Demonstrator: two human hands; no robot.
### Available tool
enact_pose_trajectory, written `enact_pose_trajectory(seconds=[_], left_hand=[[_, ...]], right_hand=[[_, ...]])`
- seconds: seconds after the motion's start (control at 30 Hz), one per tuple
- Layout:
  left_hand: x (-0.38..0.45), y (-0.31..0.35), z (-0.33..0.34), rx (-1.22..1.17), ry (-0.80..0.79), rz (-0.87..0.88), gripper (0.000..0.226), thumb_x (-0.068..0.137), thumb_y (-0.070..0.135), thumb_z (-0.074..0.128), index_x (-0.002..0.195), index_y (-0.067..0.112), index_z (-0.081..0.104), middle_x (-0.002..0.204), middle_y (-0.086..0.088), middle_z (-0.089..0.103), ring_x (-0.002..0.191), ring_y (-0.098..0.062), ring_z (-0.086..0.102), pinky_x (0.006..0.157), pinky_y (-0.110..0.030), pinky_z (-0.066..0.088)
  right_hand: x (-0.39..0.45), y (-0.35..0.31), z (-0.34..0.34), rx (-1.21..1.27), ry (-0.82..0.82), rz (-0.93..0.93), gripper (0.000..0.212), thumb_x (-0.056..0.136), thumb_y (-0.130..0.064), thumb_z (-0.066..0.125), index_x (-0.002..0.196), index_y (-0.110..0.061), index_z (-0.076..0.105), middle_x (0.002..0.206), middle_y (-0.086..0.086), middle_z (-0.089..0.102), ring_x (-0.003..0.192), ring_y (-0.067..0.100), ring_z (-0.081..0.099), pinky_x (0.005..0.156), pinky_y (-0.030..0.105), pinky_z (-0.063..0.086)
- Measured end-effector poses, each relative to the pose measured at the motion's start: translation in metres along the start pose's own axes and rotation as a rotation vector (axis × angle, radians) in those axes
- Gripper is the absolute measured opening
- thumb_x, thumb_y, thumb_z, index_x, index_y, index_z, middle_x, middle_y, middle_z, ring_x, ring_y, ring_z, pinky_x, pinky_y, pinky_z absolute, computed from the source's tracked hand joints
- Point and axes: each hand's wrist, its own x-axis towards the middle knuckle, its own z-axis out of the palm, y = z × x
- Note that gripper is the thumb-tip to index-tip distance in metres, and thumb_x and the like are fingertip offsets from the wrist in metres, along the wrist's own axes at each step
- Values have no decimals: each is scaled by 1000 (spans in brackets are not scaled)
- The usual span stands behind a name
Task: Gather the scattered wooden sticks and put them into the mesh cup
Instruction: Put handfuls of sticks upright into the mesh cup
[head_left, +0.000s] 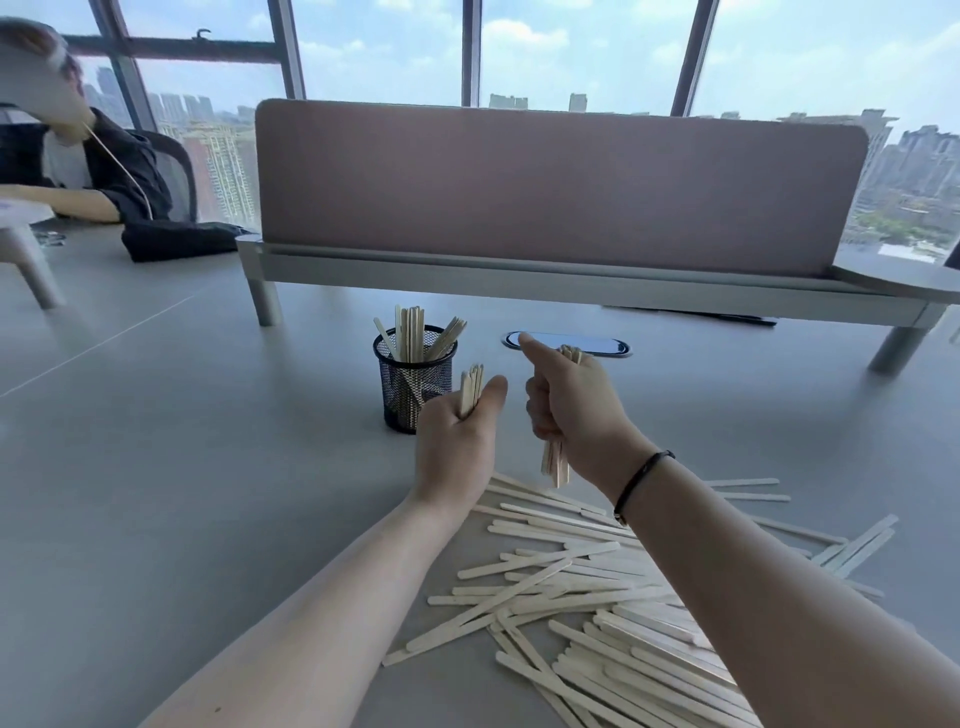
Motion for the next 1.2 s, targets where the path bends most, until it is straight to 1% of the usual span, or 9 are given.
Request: enact_pose_trajectory(seconds=[0.13,0.23,0.37,0.5,0.77,0.9,1.03,1.1,1.2], left_hand=[[11,5,-3,-114,79,-67,53,86,30,64,59,4,26,60,-9,20,62,-32,16,54,-46,18],[29,22,-19,-243,162,-123,50,84,26,66,52,10,31,52,-6,20,51,-23,17,51,-32,19],[66,64,-48,-467,240,-58,57,97,18,58,51,24,24,41,7,17,34,-11,14,42,-17,15],[107,94,-60,-488,365,-7,67,102,31,53,41,24,25,36,6,22,32,-13,18,41,-20,18],[137,49,-49,101,281,-131,47,97,39,54,57,14,52,59,2,56,58,-19,55,57,-30,43],[140,31,-50,263,308,30,32,97,30,58,68,18,55,61,10,57,58,-6,54,54,-19,37],[137,25,-54,344,323,227,10,97,22,62,104,15,59,65,16,60,64,7,59,61,-7,38],[138,22,-58,412,284,279,18,97,22,60,113,15,61,72,15,63,72,-5,63,68,-14,43],[137,17,-60,519,232,267,20,100,25,54,98,12,69,80,7,67,84,-17,63,78,-30,49]], right_hand=[[15,-33,25,115,-58,-38,56,96,-33,59,55,-25,22,48,-4,18,42,15,14,43,23,16],[29,-59,55,192,-77,-109,57,96,-35,58,55,-24,20,47,-3,17,43,17,13,42,24,17],[51,-79,91,320,-25,-175,58,98,-40,55,54,-23,22,45,1,18,43,18,14,45,26,19],[74,-68,113,208,38,-180,57,95,-49,54,54,-18,29,46,2,28,41,19,28,48,27,32],[93,-31,115,-149,35,-277,24,97,-23,62,77,-9,57,57,0,56,40,7,50,45,24,46],[101,-24,111,-296,54,-335,22,95,-25,61,85,-6,65,72,7,69,60,21,64,70,46,58],[100,-17,104,-510,77,-428,31,97,-32,56,85,-5,66,81,10,71,78,27,64,69,38,51],[98,-13,98,-558,59,-462,29,99,-30,54,87,-7,68,79,4,71,75,23,62,65,34,48],[99,-4,93,-635,0,-504,29,100,-26,50,83,-11,68,73,-1,67,68,20,58,61,31,43]])
